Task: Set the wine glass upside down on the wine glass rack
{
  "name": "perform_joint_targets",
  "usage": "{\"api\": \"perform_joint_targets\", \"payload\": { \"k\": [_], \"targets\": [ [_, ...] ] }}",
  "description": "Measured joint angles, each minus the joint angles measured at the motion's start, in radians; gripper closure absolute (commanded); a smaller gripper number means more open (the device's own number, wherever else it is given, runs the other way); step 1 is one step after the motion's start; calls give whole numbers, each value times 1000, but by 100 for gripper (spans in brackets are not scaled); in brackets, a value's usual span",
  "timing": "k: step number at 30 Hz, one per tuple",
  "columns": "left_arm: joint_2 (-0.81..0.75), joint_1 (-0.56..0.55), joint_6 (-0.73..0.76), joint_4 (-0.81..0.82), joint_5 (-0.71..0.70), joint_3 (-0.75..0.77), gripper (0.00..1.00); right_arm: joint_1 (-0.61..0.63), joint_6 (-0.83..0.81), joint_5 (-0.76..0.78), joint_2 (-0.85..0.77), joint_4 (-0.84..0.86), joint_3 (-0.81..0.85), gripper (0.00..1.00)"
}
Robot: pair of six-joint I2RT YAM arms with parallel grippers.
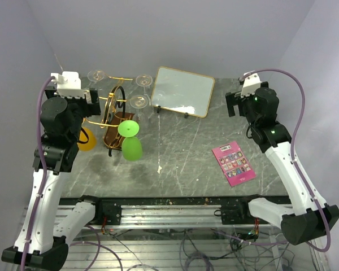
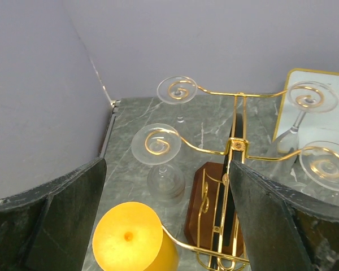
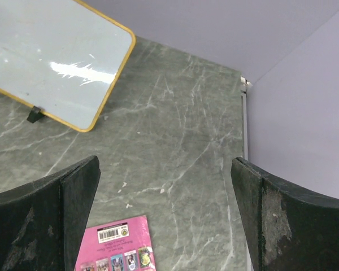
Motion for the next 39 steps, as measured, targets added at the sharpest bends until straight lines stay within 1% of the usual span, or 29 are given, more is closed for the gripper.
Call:
{"api": "perform_joint_targets", "payload": {
  "k": [6, 13, 18, 27, 39],
  "targets": [
    [-37, 16, 16, -9, 91, -2, 1, 0, -25, -76, -67, -41, 0, 0],
    [-78, 24, 34, -26, 142, -12, 0, -2, -26, -111, -113, -60, 0, 0],
    [-112, 30, 53, -37, 145, -47, 1, -28, -24, -136, -149, -68, -3, 0],
    [-155, 75, 64, -44, 144, -54, 1, -145, -4, -171, -246, -68, -16, 0],
    [-169, 83, 20, -61, 118, -55, 1, -209, 2, -190, -312, -84, -41, 0]
  ]
}}
